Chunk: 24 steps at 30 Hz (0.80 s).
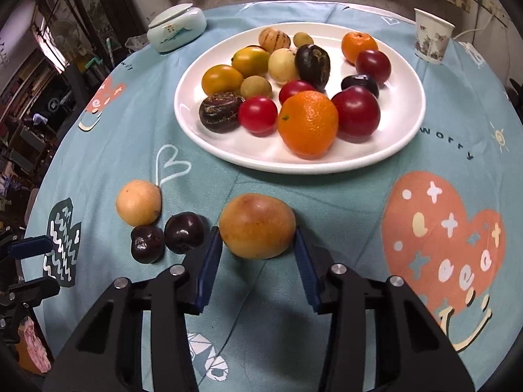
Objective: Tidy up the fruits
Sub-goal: 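Grasp the large pomelo with the right tool while the left tool grasps a pepino melon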
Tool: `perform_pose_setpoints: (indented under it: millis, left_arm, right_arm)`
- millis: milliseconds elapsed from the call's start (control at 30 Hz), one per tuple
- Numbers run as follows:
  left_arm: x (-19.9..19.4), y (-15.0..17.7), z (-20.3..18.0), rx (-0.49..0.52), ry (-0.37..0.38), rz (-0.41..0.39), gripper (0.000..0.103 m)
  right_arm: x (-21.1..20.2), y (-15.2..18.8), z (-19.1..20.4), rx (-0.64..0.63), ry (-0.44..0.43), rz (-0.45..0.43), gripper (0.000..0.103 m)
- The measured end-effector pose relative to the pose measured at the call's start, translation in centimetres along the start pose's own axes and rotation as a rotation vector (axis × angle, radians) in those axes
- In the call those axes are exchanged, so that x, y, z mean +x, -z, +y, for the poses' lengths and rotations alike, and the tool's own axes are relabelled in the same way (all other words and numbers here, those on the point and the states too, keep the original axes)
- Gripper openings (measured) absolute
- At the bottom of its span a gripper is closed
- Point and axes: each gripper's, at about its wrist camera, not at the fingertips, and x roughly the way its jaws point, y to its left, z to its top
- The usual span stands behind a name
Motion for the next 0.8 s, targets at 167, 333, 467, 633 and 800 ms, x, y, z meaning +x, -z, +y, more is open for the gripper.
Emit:
perform_pose_setpoints:
  millis: [167,333,467,633,800]
  left_arm:
    - [0.4,-1.0,0.2,-0.015,0.008,-0.006,0.053]
    - [2.4,-3.9,-0.1,-0.047,0.026,-0.011,0.054]
    - [4.5,-6.1,-1.2,-0.044,0.007,-0.012,0.054]
    - [6.9,-7.5,-1.1,-0.065,-0.023,0.023,0.054]
    - [8.4,-7.4,-1.3,-0.058,-0.028,0.061,0.054]
  right_arm:
    - [-1.9,1.0,-0.3,0.029,-0.033,-0.031,0.044]
    - [-3.3,3.2,-0.4,0.063,-0.041,-0.04,0.044]
    - [-3.7,4.7,-0.6,0.1,-0.052,-0.042,0.044]
    - [-4.1,5.5,-0.9,0.133,-0.063,-0.047,0.044]
    - [-4.1,5.6,-0.9,0.142,-0.073,-0.049,0.044]
